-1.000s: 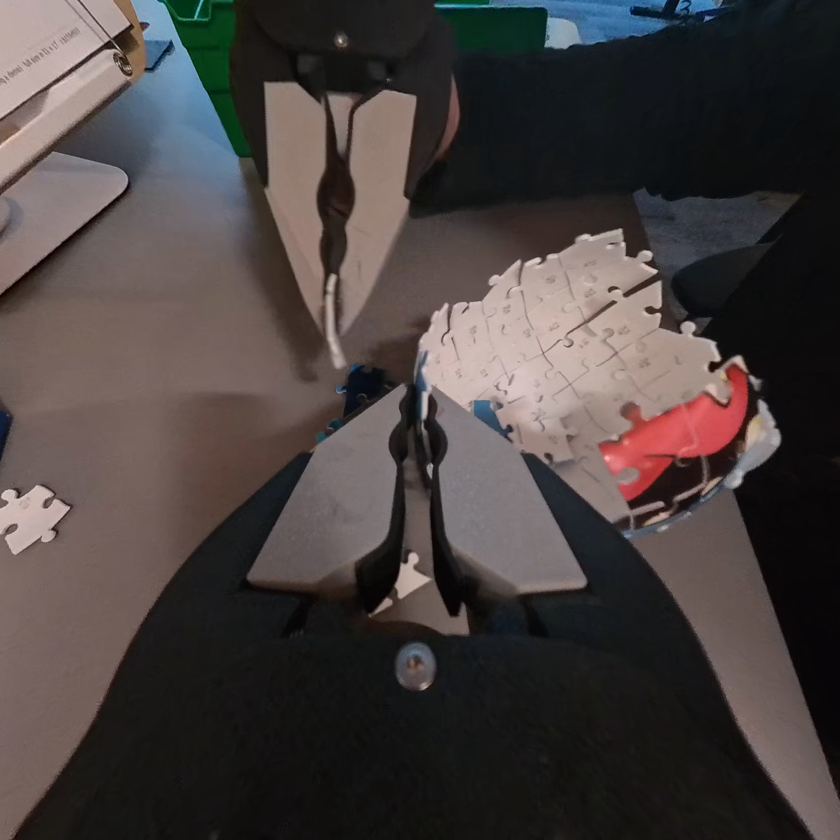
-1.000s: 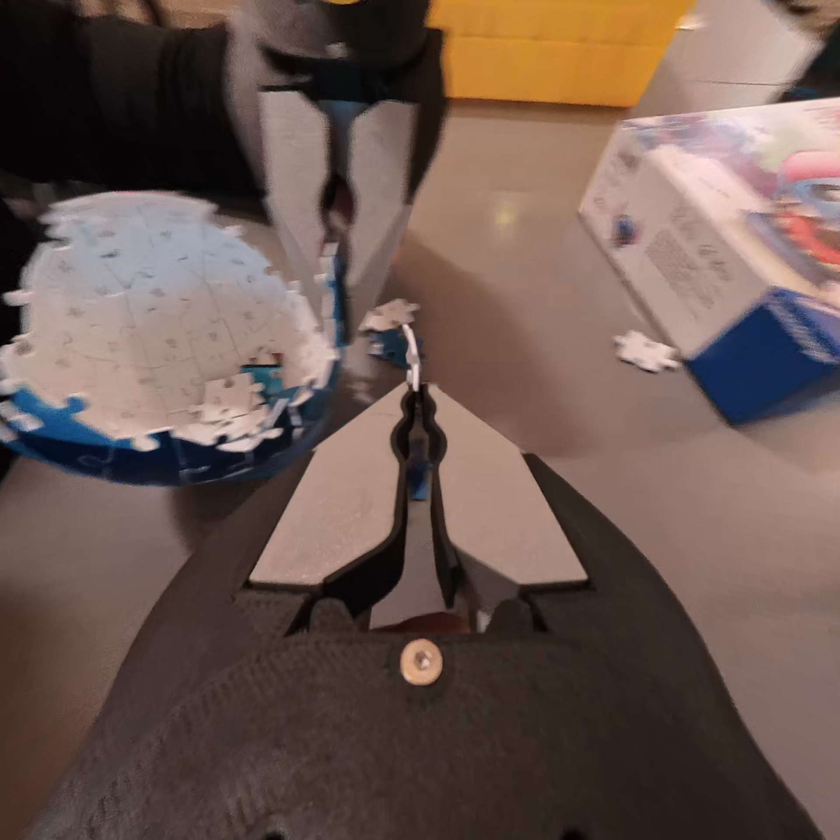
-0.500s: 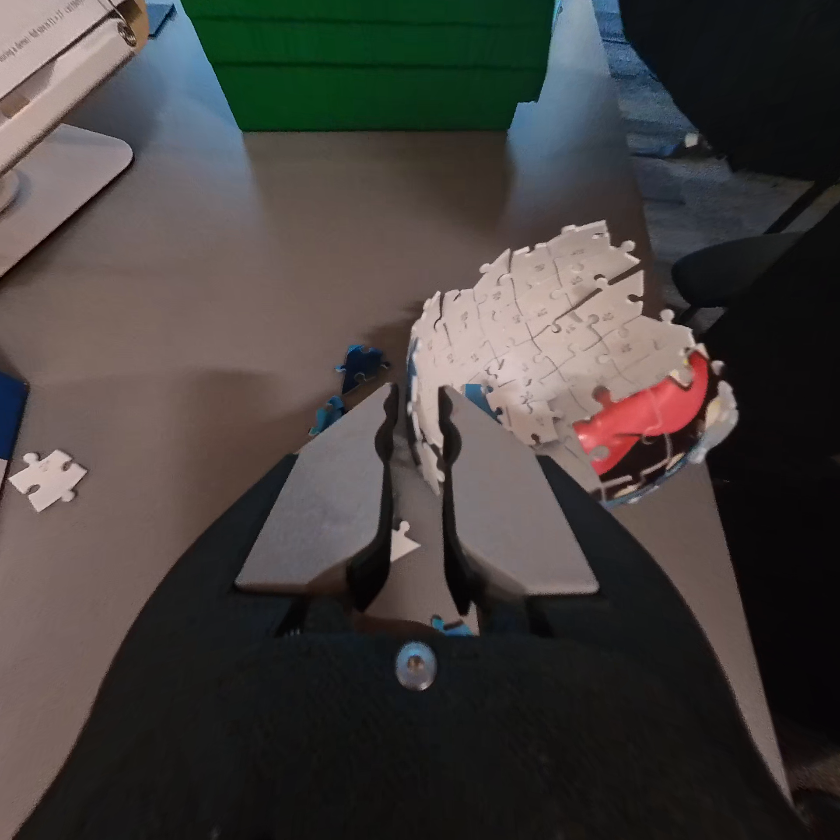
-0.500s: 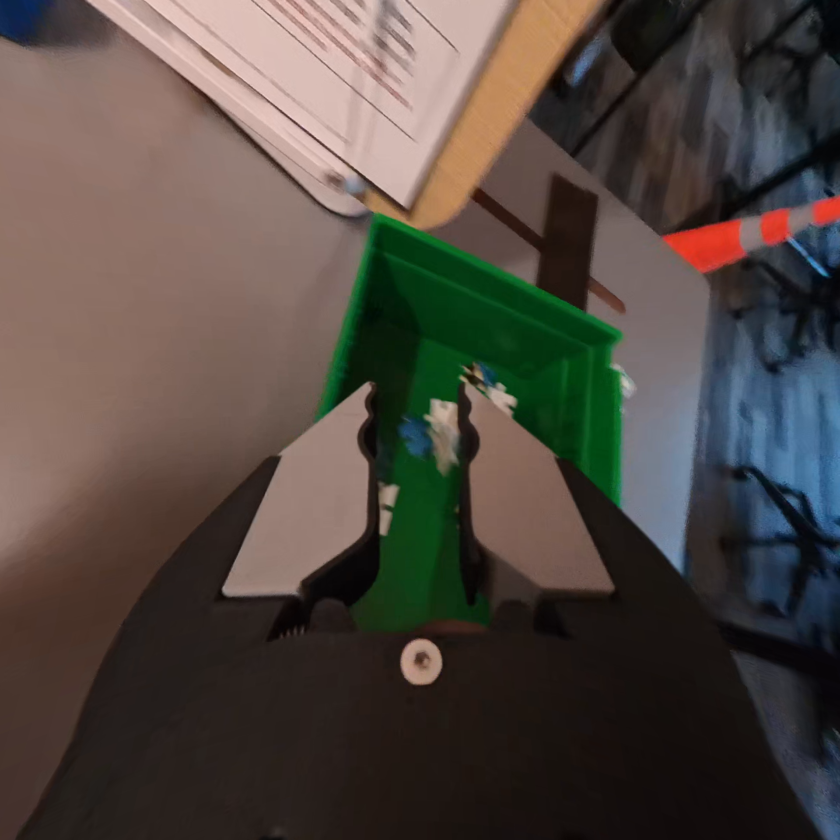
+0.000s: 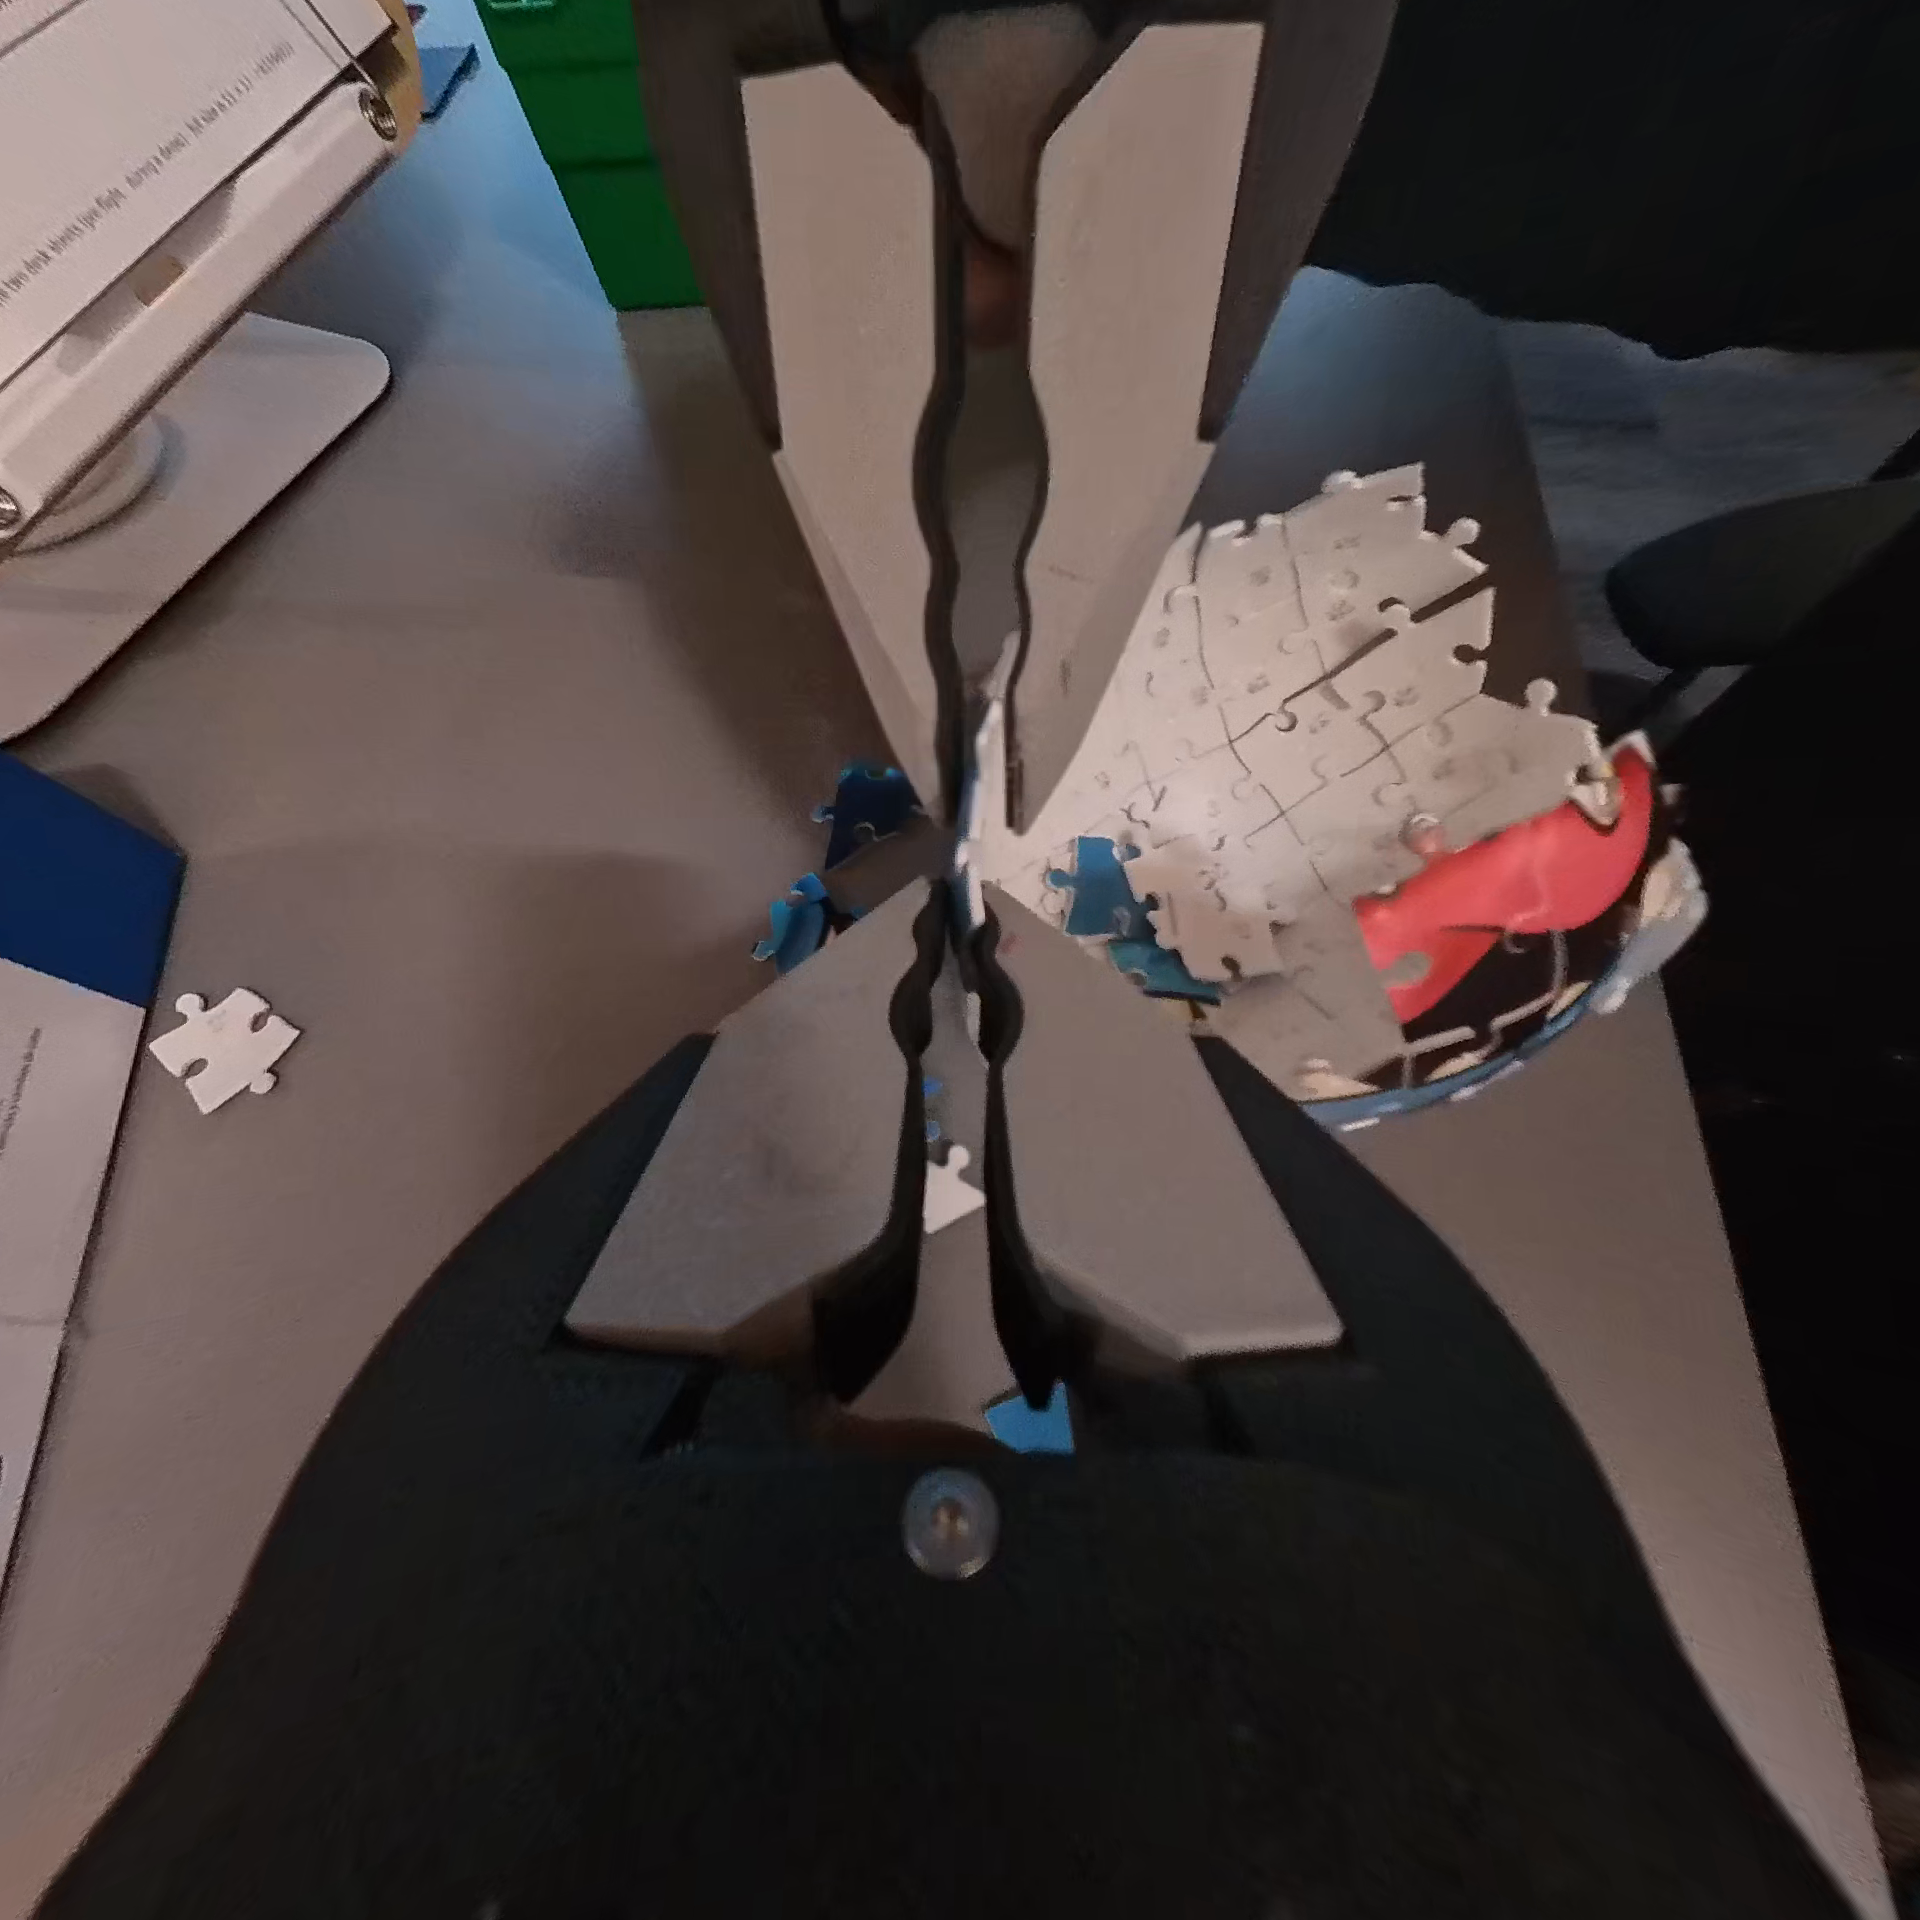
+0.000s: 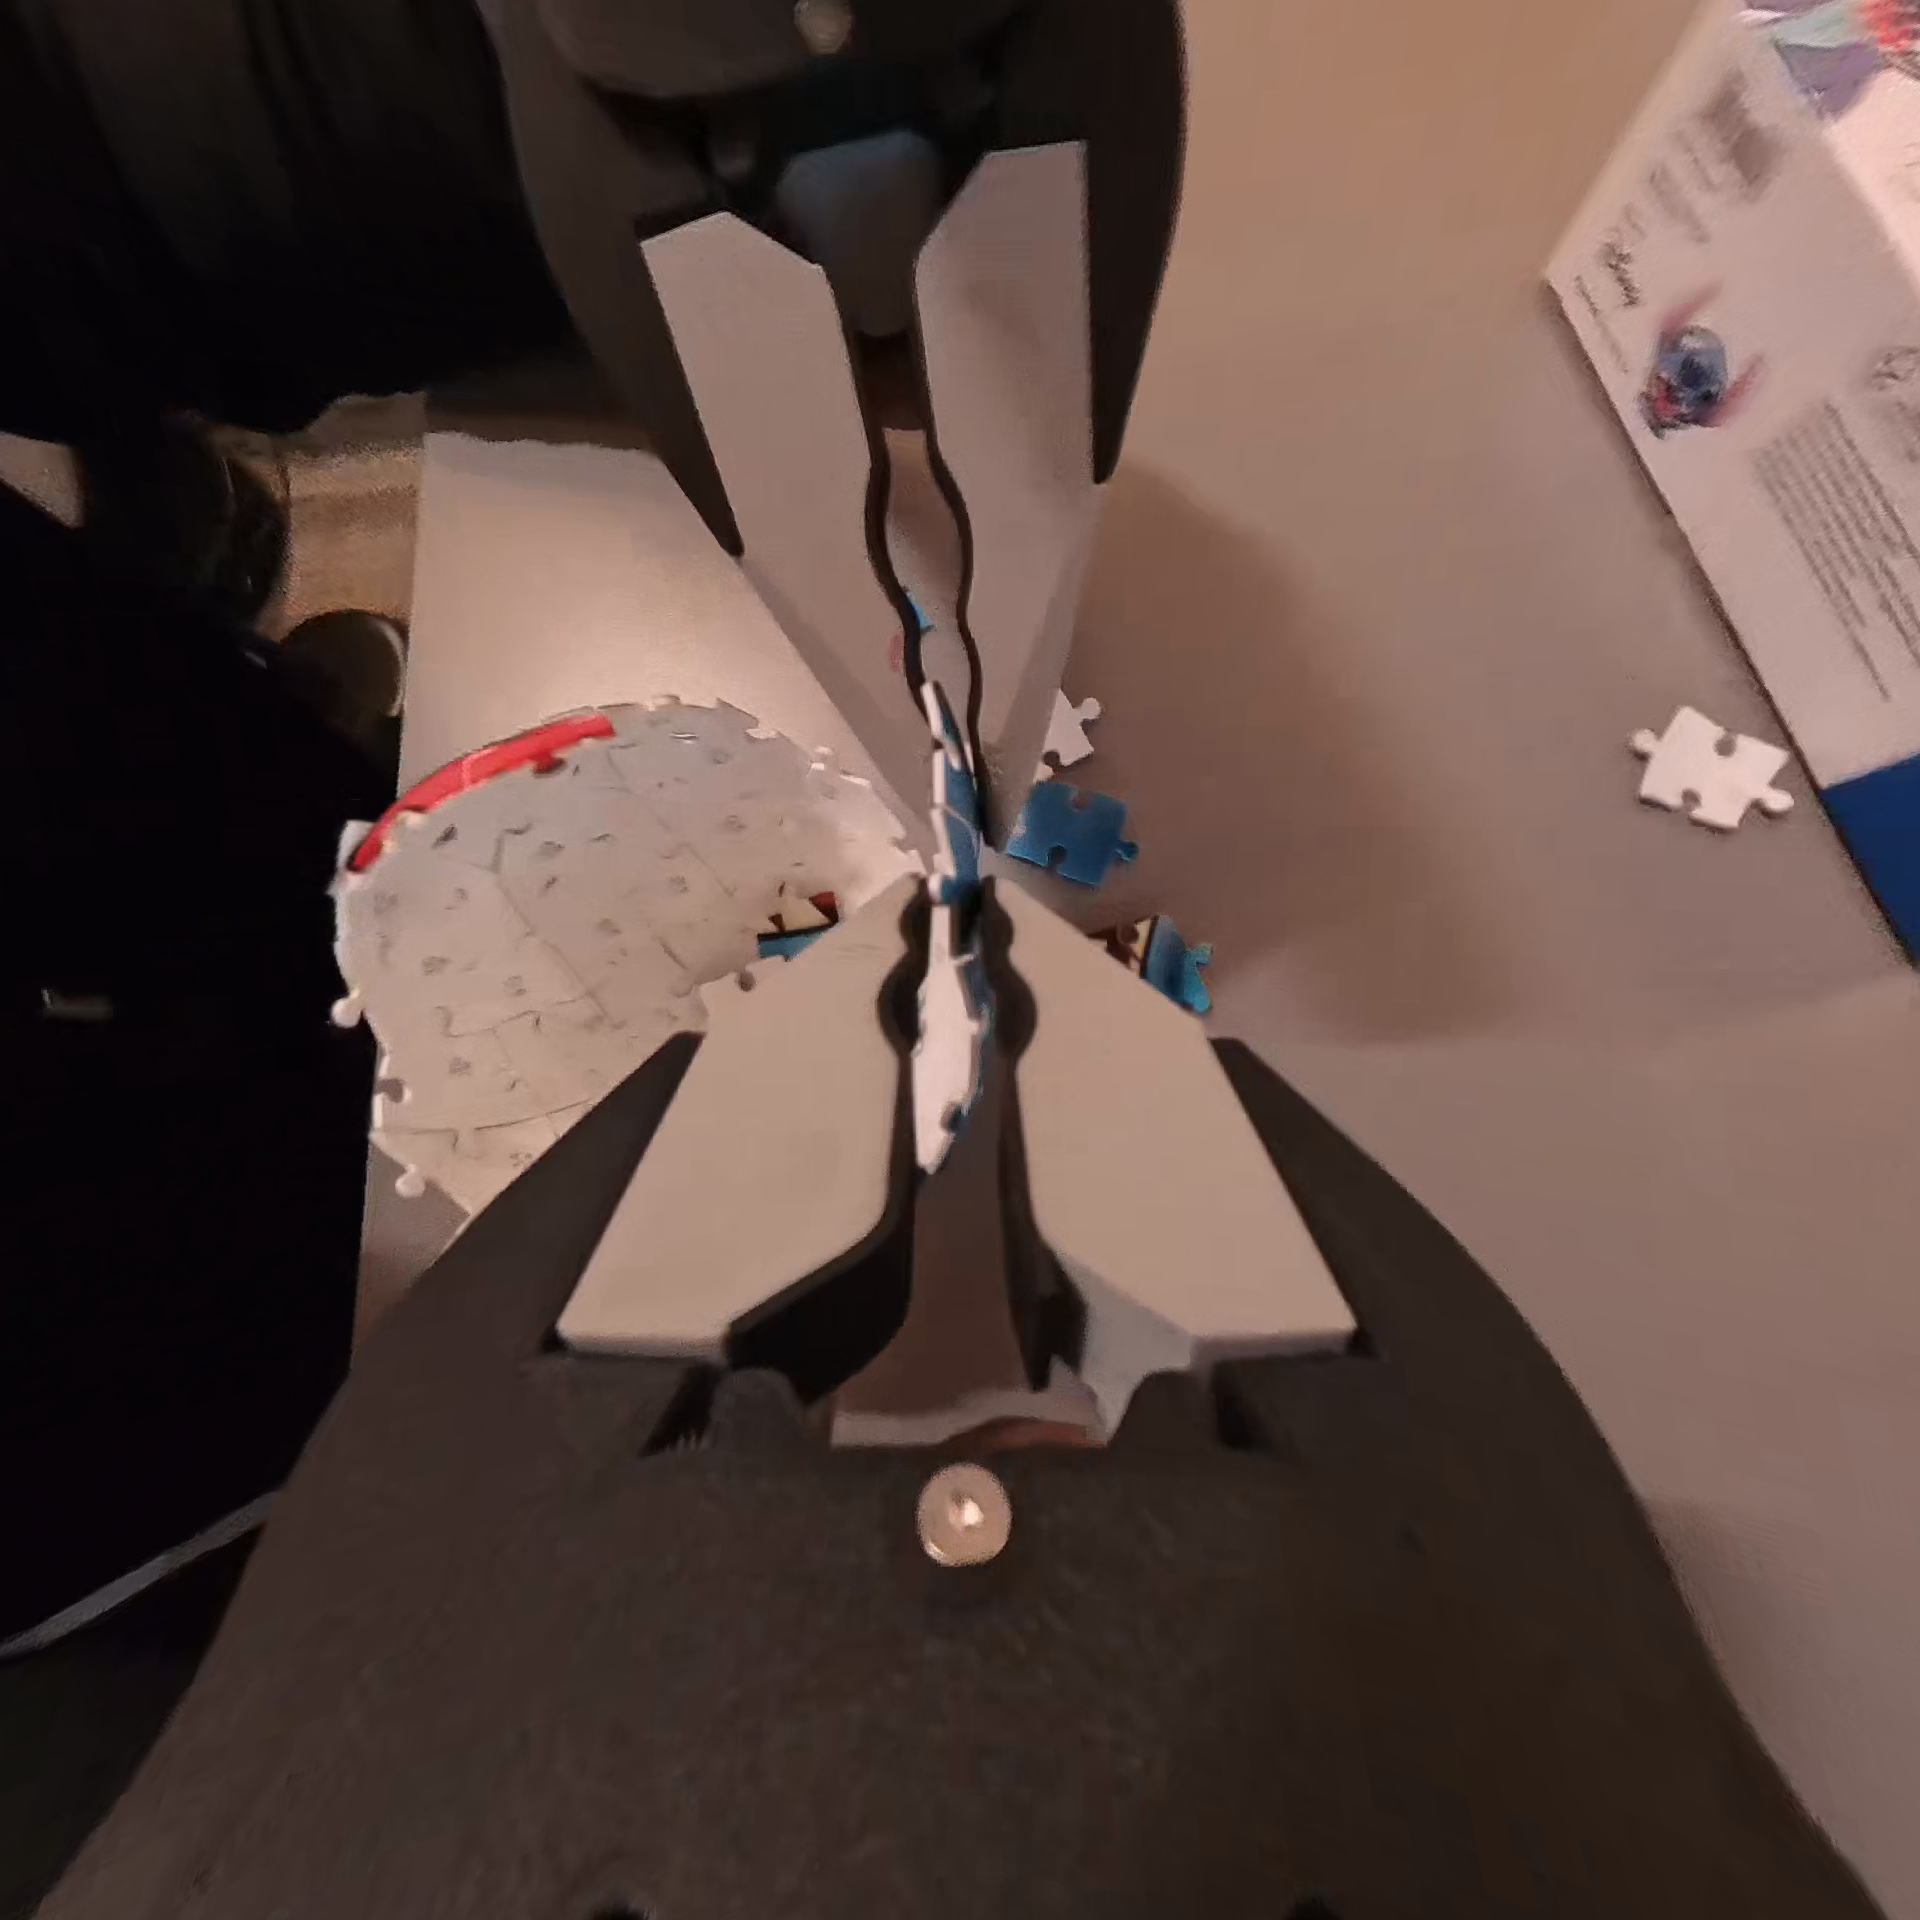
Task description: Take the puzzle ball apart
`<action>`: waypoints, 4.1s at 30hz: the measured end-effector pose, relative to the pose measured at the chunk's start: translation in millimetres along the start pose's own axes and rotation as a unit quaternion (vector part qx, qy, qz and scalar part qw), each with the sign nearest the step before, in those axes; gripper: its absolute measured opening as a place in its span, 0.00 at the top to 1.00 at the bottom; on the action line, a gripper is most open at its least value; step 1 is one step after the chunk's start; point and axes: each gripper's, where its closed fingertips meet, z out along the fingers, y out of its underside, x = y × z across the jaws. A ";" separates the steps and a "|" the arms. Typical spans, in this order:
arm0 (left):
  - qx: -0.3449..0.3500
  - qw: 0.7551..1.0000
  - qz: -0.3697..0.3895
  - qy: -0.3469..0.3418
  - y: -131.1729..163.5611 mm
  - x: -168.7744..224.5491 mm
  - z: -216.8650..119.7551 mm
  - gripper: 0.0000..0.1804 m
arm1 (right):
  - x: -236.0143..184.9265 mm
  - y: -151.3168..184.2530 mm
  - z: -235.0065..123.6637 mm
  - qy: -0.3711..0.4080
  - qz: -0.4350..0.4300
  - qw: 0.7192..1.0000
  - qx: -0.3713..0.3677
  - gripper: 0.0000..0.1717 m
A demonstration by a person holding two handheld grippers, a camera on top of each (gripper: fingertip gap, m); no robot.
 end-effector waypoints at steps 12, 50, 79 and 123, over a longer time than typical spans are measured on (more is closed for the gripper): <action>0.068 0.991 -0.100 0.065 -15.1 0.4 -12.7 1.00 | 4.1 -7.0 -6.1 0.055 -0.036 0.997 0.029 1.00; 0.421 0.884 -0.202 0.027 -97.4 -36.0 -72.5 1.00 | 23.1 -62.9 -34.4 0.069 0.007 0.977 0.202 0.90; 0.344 0.912 0.000 -0.225 -95.0 -44.9 -79.9 1.00 | 30.5 -41.5 -31.2 0.081 0.107 0.972 0.193 1.00; 0.114 0.986 -0.061 -0.109 -24.7 -40.8 -39.5 0.89 | 111.9 135.0 -267.7 0.566 0.160 0.809 0.008 1.00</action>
